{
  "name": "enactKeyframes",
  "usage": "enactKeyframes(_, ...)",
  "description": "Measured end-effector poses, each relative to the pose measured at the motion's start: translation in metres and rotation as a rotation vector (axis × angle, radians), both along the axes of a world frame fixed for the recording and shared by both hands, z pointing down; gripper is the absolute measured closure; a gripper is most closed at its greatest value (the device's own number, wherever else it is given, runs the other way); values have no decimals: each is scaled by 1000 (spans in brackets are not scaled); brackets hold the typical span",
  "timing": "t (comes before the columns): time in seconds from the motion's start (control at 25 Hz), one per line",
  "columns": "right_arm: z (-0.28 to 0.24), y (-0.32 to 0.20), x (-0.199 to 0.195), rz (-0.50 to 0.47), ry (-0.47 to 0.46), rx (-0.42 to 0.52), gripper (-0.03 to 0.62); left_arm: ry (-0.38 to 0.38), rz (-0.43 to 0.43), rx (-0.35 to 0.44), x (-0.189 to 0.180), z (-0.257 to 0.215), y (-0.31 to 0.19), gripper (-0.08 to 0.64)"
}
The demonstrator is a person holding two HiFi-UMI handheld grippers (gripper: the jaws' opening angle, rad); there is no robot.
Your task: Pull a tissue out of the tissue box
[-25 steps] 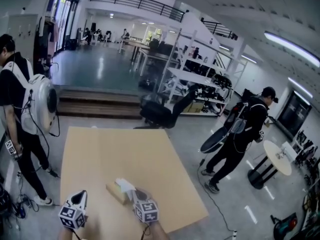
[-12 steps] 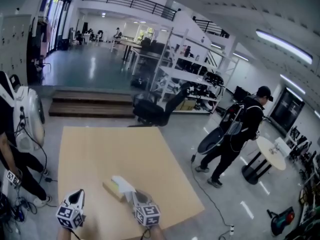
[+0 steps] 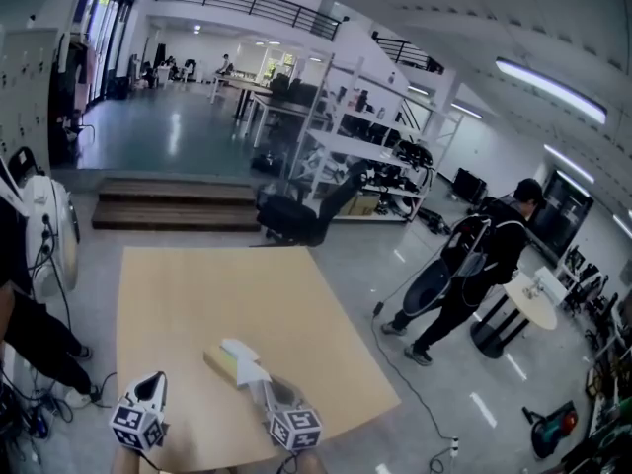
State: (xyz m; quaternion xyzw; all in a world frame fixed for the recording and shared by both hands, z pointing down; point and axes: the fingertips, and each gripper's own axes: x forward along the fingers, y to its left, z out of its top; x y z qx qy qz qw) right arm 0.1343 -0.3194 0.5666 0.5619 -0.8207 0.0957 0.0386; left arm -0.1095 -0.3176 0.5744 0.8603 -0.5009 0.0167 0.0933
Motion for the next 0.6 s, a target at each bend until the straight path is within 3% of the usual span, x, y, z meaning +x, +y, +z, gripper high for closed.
enactKeyframes(0.6, -3, 43, -13, 5, -27, 12, 583, 11, 26, 20, -4, -7, 33, 552)
